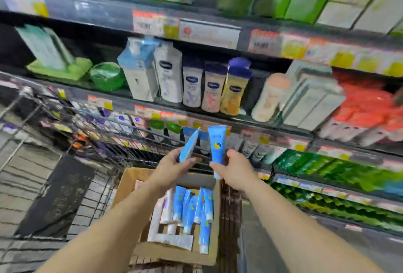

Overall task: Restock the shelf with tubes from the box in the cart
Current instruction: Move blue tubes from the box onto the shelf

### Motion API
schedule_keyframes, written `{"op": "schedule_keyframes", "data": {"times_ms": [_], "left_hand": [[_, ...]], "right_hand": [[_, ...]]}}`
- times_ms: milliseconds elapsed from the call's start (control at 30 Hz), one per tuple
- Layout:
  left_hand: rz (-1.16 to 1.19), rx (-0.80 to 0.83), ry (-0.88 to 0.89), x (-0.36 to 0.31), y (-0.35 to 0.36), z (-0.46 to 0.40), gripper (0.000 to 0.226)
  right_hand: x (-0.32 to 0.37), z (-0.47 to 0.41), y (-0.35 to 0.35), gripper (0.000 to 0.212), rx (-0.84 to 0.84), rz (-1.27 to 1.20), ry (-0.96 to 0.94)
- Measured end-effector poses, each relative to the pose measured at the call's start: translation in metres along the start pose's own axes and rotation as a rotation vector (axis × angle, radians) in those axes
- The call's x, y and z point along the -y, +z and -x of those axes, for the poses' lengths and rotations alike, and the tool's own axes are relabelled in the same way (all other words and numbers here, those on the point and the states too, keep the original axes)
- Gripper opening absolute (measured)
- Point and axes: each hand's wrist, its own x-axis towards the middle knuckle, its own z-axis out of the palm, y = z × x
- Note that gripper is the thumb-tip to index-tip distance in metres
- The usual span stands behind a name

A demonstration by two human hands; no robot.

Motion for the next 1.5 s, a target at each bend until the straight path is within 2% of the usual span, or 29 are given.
{"op": "schedule_keyframes", "data": {"times_ms": [67,200,367,467,600,767,900,1000,1133,1267,1500], "left_hand": [[0.125,0.046,0.023,-0.035,0.022,0.010,0.011],[0.115,0.089,0.188,-0.086,0.089,0.036,0.024],[0.048,0.154,0.300,-0.134,0.232,0.078,0.035],[0.034,0.236,0.322,-0.170,0.339,0.105,0.040],[0.166,0.406,0.368,-0.219,0.468,0.140,0.017],[0.246,0.604,0.330,-0.277,0.569,0.149,0.009],[0.175,0.577,0.352,-0.320,0.616,0.125,0.009],[0.126,0.557,0.379,-0.353,0.645,0.091,0.019],[0.018,0.486,0.468,-0.404,0.688,0.041,0.028],[-0.190,0.354,0.628,-0.449,0.730,-0.005,0.022],[-0.391,0.255,0.658,-0.468,0.785,-0.066,0.037]], "right_hand": [[-0.003,0.011,-0.029,0.035,-0.065,-0.031,-0.016],[-0.034,0.044,-0.099,0.042,-0.213,-0.092,-0.005],[-0.138,0.118,-0.207,0.035,-0.323,-0.265,-0.028],[-0.216,0.175,-0.283,0.019,-0.423,-0.264,0.008],[-0.294,0.254,-0.377,0.025,-0.637,-0.305,0.059],[-0.352,0.305,-0.448,0.020,-0.764,-0.372,0.049],[-0.382,0.296,-0.483,0.027,-0.752,-0.445,0.090],[-0.396,0.272,-0.520,0.025,-0.765,-0.458,0.055],[-0.403,0.240,-0.580,0.015,-0.831,-0.448,0.008],[-0.403,0.217,-0.640,0.013,-0.882,-0.412,-0.065],[-0.404,0.179,-0.702,0.010,-0.889,-0.296,-0.162]]}}
